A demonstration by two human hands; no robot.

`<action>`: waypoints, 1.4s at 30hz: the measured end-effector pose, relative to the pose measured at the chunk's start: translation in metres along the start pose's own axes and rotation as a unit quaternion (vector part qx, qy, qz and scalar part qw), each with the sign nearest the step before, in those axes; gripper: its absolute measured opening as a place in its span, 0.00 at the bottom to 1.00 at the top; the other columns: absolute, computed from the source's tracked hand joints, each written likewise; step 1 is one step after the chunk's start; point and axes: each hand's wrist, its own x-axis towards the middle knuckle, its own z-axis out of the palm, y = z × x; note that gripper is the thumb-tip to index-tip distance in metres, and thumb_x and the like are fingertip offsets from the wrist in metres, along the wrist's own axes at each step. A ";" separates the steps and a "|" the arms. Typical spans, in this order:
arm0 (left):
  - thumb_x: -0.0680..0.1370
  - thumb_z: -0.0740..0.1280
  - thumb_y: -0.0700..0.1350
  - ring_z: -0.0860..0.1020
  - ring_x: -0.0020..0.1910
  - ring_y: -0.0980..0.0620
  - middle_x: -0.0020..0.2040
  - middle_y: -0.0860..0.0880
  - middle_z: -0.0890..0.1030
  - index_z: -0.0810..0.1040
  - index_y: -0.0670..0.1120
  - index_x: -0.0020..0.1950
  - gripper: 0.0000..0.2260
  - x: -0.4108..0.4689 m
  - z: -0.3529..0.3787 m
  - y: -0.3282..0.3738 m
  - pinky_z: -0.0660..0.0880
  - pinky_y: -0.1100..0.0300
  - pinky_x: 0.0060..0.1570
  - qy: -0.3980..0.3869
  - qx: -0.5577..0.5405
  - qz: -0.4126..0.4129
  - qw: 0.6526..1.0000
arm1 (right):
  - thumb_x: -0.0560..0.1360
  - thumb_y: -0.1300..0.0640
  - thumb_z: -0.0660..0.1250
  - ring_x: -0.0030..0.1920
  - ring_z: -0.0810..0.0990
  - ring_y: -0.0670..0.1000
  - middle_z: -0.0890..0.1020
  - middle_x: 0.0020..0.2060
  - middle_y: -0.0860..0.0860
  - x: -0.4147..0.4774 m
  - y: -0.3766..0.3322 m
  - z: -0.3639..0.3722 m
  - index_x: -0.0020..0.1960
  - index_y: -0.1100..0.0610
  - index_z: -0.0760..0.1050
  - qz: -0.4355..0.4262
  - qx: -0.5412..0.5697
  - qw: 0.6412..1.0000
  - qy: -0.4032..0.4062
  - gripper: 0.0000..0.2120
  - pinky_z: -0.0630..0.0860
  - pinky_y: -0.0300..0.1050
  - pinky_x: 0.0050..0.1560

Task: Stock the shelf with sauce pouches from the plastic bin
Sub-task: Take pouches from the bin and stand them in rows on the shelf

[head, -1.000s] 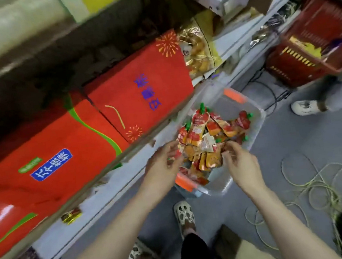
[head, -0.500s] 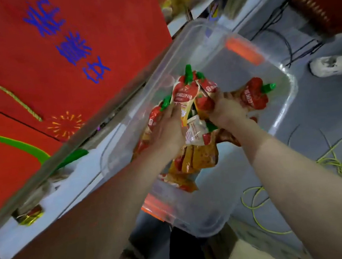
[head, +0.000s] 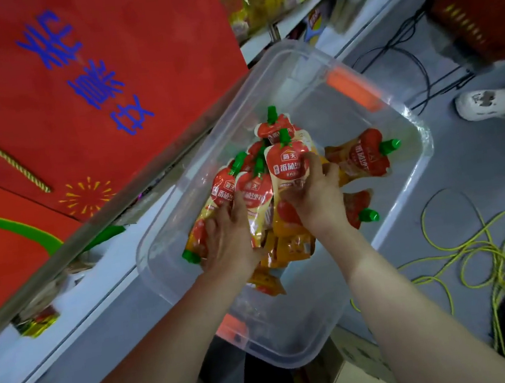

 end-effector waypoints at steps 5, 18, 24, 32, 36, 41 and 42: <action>0.79 0.59 0.61 0.56 0.74 0.37 0.75 0.42 0.57 0.42 0.56 0.78 0.34 0.003 0.007 0.008 0.61 0.35 0.69 0.032 -0.096 -0.077 0.992 | 0.70 0.52 0.77 0.63 0.75 0.65 0.65 0.71 0.62 0.004 -0.006 -0.002 0.80 0.52 0.46 0.049 0.061 0.997 0.022 0.51 0.73 0.54 0.61; 0.72 0.74 0.47 0.79 0.57 0.47 0.58 0.48 0.81 0.74 0.47 0.65 0.22 -0.066 -0.042 0.007 0.74 0.56 0.56 0.062 -0.404 -0.036 0.912 | 0.69 0.55 0.77 0.55 0.83 0.55 0.84 0.55 0.51 -0.064 -0.007 -0.037 0.62 0.50 0.75 0.081 0.330 0.940 -0.017 0.23 0.78 0.60 0.60; 0.79 0.66 0.50 0.81 0.53 0.52 0.56 0.51 0.82 0.75 0.52 0.63 0.13 -0.167 -0.105 -0.030 0.78 0.53 0.55 0.054 -0.562 -0.018 0.825 | 0.77 0.50 0.69 0.53 0.85 0.54 0.86 0.52 0.50 -0.153 -0.068 -0.069 0.55 0.46 0.79 0.027 0.420 0.905 -0.054 0.07 0.79 0.60 0.59; 0.77 0.69 0.47 0.81 0.49 0.51 0.49 0.50 0.84 0.77 0.53 0.50 0.03 -0.303 -0.177 -0.142 0.78 0.49 0.54 0.171 -0.538 0.038 0.824 | 0.76 0.51 0.71 0.52 0.85 0.51 0.86 0.50 0.50 -0.284 -0.186 -0.077 0.56 0.53 0.81 -0.141 0.386 0.907 -0.090 0.10 0.80 0.56 0.56; 0.75 0.70 0.49 0.82 0.49 0.53 0.49 0.51 0.85 0.78 0.50 0.53 0.09 -0.372 -0.217 -0.197 0.78 0.54 0.52 0.233 -0.536 0.088 0.807 | 0.78 0.55 0.69 0.47 0.84 0.46 0.87 0.47 0.47 -0.346 -0.253 -0.076 0.54 0.52 0.80 -0.244 0.390 0.882 -0.101 0.06 0.79 0.44 0.47; 0.76 0.70 0.40 0.83 0.48 0.53 0.49 0.48 0.85 0.78 0.45 0.55 0.08 -0.449 -0.265 -0.254 0.79 0.57 0.51 0.329 -0.521 0.141 0.775 | 0.78 0.58 0.69 0.48 0.84 0.49 0.86 0.48 0.51 -0.412 -0.338 -0.077 0.55 0.55 0.79 -0.367 0.402 0.833 -0.094 0.06 0.81 0.48 0.51; 0.76 0.70 0.40 0.83 0.48 0.52 0.49 0.48 0.85 0.78 0.46 0.55 0.08 -0.464 -0.274 -0.262 0.80 0.57 0.50 0.347 -0.516 0.148 0.769 | 0.78 0.59 0.69 0.47 0.84 0.48 0.86 0.47 0.50 -0.424 -0.355 -0.078 0.55 0.55 0.78 -0.388 0.403 0.823 -0.097 0.06 0.81 0.47 0.50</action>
